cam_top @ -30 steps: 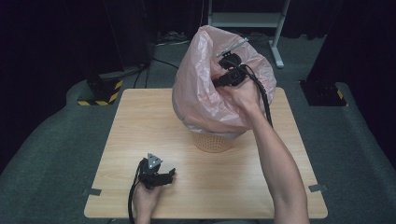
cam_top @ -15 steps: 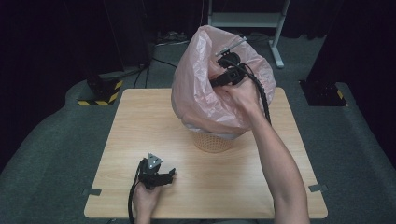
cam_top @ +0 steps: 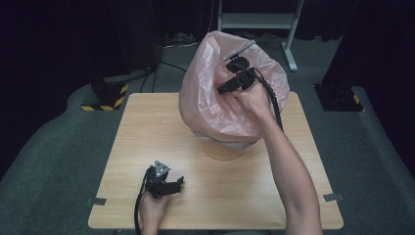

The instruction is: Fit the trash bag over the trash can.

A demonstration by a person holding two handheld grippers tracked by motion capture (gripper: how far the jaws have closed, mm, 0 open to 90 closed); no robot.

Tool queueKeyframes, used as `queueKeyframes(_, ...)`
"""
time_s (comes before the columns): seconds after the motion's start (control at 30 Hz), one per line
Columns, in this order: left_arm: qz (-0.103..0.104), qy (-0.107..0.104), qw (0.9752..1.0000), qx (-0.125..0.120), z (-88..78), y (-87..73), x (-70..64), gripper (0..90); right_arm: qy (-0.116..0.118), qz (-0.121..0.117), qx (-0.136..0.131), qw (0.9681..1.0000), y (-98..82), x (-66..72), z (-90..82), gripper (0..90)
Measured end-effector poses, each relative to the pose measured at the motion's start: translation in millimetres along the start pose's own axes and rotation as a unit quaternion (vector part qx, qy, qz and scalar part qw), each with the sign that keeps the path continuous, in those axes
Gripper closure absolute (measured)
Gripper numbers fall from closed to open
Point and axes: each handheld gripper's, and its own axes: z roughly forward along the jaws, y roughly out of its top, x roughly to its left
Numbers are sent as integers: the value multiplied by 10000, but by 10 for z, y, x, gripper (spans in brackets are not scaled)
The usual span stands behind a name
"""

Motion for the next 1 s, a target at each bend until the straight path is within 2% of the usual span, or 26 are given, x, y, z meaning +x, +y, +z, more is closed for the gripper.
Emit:
queueKeyframes(0.07,0,1,10000,-1,0,0,0,176,-13,1,-20,10000,-5,11,-22,634)
queueKeyframes(0.1,-7,2,10000,-7,1,0,-1,176,-136,-79,-7,9999,-17,33,-67,635)
queueKeyframes(0.13,-2,2,10000,-2,0,0,0,176,-160,-73,-17,9998,-20,31,-83,645)
queueKeyframes(0.17,2,3,10000,0,0,0,1,177,-164,-74,-32,9998,-22,23,-95,675)
queueKeyframes(0.27,-12,10,10000,-12,1,0,-1,177,-97,-146,-172,9997,-24,25,-113,836)
queueKeyframes(0.33,-20,10,10000,-17,2,0,-2,177,-62,-159,-182,9997,-13,24,-82,874)
queueKeyframes(0.43,-11,7,10000,-10,1,0,-1,177,-49,-146,-118,9998,3,5,-10,883)
queueKeyframes(0.57,-16,8,10000,-14,2,-1,-1,177,-20,-65,127,9999,16,-8,111,865)
queueKeyframes(0.73,-13,11,10000,-15,2,0,-1,176,-122,-52,-2,9999,15,27,68,681)
queueKeyframes(0.83,-17,7,10000,-17,2,0,-2,177,-189,-63,-126,9997,10,58,-21,659)
queueKeyframes(0.9,-16,7,10000,-15,2,0,-2,177,-211,-109,-185,9995,4,62,-66,678)
queueKeyframes(1.0,-18,7,10000,-16,2,0,-2,177,-123,-170,-239,9995,1,70,-82,840)
